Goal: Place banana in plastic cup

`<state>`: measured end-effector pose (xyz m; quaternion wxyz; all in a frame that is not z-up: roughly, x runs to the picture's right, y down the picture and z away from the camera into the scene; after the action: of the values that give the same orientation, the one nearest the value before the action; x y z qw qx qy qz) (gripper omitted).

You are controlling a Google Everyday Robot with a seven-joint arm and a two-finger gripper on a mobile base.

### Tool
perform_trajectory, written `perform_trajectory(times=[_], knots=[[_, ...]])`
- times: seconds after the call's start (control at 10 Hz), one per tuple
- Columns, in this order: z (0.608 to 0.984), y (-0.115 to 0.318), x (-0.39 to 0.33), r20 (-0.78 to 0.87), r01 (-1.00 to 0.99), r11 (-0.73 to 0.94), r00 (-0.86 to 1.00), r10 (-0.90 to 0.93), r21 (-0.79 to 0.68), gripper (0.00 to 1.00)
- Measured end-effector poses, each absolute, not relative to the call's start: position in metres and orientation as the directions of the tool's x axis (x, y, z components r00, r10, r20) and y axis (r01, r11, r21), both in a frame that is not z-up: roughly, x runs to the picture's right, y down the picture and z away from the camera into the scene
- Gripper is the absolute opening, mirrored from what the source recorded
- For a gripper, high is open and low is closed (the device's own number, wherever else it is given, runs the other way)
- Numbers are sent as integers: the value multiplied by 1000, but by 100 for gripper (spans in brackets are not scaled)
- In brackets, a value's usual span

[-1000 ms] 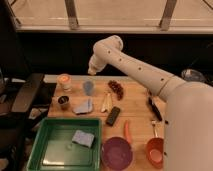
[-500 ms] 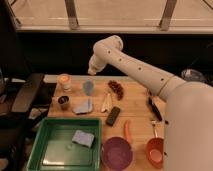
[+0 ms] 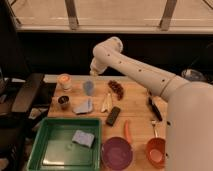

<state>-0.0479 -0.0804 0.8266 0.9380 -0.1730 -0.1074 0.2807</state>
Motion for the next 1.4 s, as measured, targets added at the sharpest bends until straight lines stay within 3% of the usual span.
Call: perform_trajectory(times=[0.4,1.1,1.4], knots=[[849,-38,-42,5,-568,685,768,640,-457,10],[862,29,-24,-185,-597,569,765,618,-566,77],[864,45,-10,-263,-645,537,739,621,-544,80]])
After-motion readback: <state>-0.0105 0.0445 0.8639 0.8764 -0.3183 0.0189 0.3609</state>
